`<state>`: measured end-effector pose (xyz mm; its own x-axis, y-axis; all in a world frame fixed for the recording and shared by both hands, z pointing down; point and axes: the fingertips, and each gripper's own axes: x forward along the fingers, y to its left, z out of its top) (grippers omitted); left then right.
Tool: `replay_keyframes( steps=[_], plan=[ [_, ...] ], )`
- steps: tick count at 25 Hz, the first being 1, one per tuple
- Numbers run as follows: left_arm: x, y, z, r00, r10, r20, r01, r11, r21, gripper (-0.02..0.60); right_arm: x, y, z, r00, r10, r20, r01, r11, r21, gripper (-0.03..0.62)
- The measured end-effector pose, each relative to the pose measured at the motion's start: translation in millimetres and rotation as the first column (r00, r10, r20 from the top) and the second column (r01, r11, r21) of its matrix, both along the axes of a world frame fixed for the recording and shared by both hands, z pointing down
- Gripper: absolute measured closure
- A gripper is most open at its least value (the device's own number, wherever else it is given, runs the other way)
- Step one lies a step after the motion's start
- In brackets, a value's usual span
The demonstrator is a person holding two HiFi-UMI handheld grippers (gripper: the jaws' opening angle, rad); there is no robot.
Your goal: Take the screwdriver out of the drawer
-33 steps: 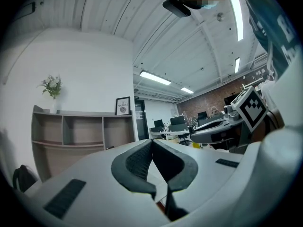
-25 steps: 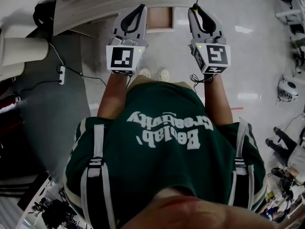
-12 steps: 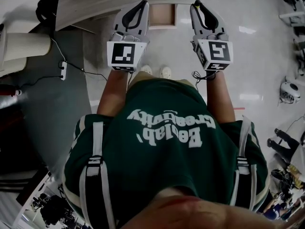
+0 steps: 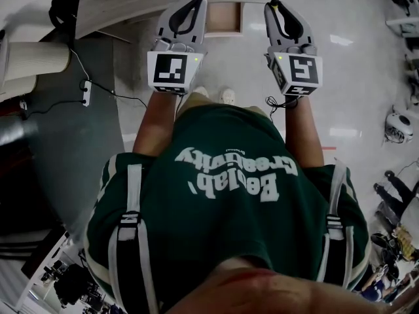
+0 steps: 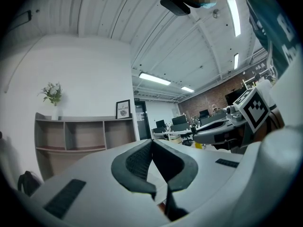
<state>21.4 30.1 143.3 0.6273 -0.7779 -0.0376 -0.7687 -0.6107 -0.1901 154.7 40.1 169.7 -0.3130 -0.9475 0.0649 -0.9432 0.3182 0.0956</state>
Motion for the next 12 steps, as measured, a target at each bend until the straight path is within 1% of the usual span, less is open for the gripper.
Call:
replay_keyframes(
  steps=[3, 12],
  plan=[
    [8.7, 2.4, -1.8, 1.0, 0.001, -0.008, -0.001, 1.0, 0.002, 0.563, 6.6, 2.1, -1.6, 1.0, -0.003, 0.004, 0.003, 1.0, 0.004, 0.508],
    [7.0, -3.0, 0.3, 1.0, -0.008, 0.01, 0.008, 1.0, 0.008, 0.563, 8.3, -1.2, 1.2, 1.0, -0.004, 0.0, 0.004, 1.0, 0.001, 0.508]
  ],
)
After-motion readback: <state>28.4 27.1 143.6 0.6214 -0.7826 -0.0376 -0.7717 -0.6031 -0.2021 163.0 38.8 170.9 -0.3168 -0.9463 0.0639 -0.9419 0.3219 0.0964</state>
